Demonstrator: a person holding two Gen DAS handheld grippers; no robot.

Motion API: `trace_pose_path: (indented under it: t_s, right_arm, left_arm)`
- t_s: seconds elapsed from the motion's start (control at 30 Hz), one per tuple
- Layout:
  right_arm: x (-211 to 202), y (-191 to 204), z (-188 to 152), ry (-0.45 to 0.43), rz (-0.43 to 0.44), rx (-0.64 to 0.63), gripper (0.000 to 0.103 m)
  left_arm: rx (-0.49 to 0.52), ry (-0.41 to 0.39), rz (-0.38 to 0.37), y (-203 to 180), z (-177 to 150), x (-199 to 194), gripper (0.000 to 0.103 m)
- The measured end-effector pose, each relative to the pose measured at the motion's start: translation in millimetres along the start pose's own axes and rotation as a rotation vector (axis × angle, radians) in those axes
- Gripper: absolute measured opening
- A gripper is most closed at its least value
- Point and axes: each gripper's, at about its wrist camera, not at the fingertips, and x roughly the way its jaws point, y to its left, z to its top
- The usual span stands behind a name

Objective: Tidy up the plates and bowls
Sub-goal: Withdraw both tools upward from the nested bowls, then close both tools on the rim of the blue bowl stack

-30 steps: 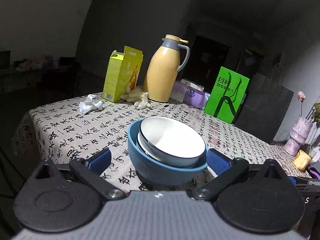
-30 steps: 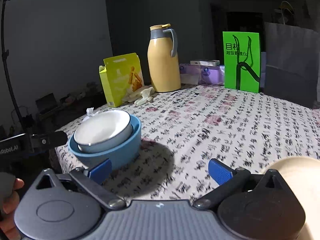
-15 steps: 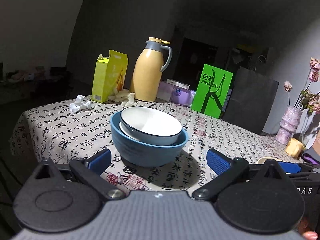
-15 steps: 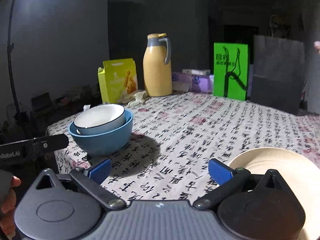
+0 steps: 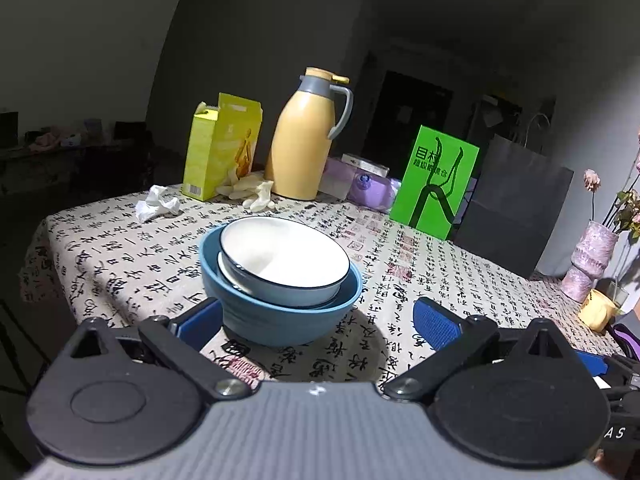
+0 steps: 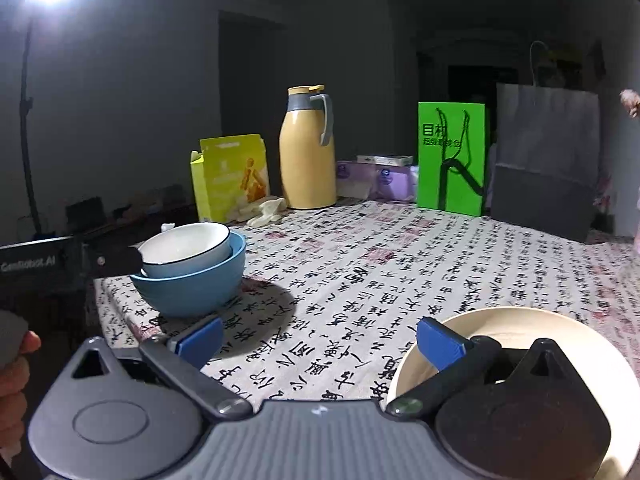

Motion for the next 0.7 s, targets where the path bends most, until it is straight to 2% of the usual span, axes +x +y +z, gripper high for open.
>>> trace_pose_path:
  t_s: [0.1, 0.27, 0.37, 0.5, 0.7]
  right_arm:
    - [11.1, -6.6, 7.0, 0.025, 0.027, 0.010, 0.103]
    - [44.2, -24.4, 32.5, 0.116, 0.148, 0.057, 0.103]
    - [67.2, -24.4, 50.1, 0.186, 0.176, 0.051, 0.103]
    - [96.2, -16.0, 74.6, 0.301, 0.210, -0.021, 0.103]
    - [115.6, -24.3, 109.4, 0.340, 0.227, 0.036, 0.103]
  left_arm:
    - [0.000, 0.017, -0.002, -1.7, 9.5, 13.5, 0.103]
    - [0.025, 0.034, 0.000, -5.6, 34.1, 37.4, 0.103]
    - [0.041, 0.078, -0.004, -4.2, 56.5, 54.1, 0.103]
    - [0.043, 0.147, 0.000, 1.0, 89.5, 76.9, 0.103]
    - [0.082, 0.248, 0.032, -0.9, 117.5, 98.5, 0.103]
